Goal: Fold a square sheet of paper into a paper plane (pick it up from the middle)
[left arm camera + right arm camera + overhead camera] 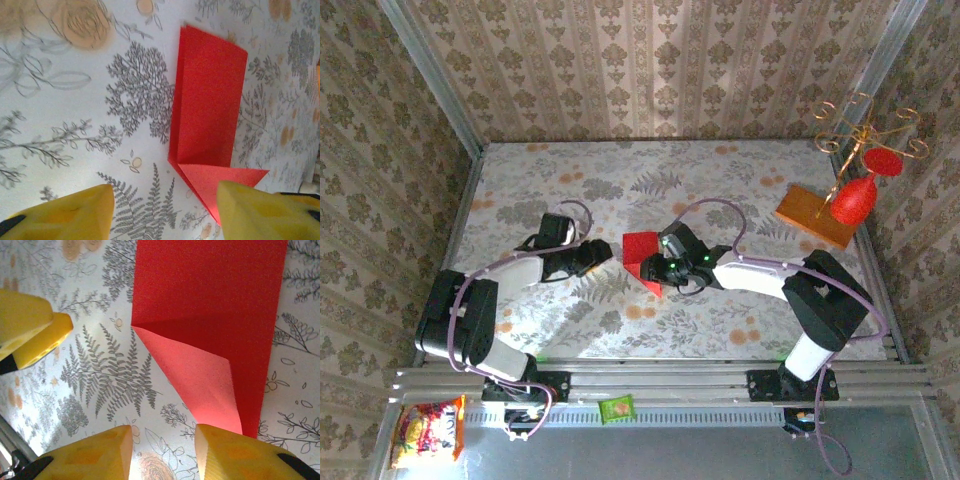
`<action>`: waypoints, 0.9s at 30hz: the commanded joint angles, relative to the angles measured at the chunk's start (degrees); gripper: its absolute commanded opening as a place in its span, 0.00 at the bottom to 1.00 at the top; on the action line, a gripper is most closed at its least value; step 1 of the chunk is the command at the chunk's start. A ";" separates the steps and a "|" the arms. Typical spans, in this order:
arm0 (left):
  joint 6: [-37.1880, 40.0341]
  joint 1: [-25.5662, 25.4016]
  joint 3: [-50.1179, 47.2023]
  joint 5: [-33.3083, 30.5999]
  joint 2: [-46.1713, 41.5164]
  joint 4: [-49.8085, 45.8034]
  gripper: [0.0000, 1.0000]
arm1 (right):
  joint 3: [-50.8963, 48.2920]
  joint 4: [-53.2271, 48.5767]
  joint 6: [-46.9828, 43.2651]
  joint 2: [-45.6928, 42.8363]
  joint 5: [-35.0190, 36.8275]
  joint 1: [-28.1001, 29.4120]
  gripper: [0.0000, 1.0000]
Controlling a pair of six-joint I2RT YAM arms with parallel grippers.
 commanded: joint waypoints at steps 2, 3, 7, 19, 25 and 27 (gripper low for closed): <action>-0.64 -1.95 -0.36 5.44 0.48 4.65 0.61 | -0.70 1.44 3.62 0.94 3.14 -0.16 0.40; -0.57 -2.30 -0.24 6.08 0.99 5.30 0.62 | -0.71 1.39 3.70 0.79 3.27 -0.23 0.40; -0.28 -3.27 0.69 9.39 3.97 6.40 0.67 | -1.08 0.69 3.63 0.18 4.28 -0.97 0.36; -0.12 -4.20 4.10 13.63 10.42 8.00 0.57 | 0.16 -2.04 2.23 2.12 4.48 -2.68 0.21; 0.56 -3.61 6.08 14.90 13.16 7.76 0.54 | 0.33 -2.50 2.03 2.67 4.65 -3.23 0.18; 0.51 -3.42 6.42 15.03 14.10 7.74 0.53 | 0.25 -2.59 2.07 2.77 4.65 -3.30 0.17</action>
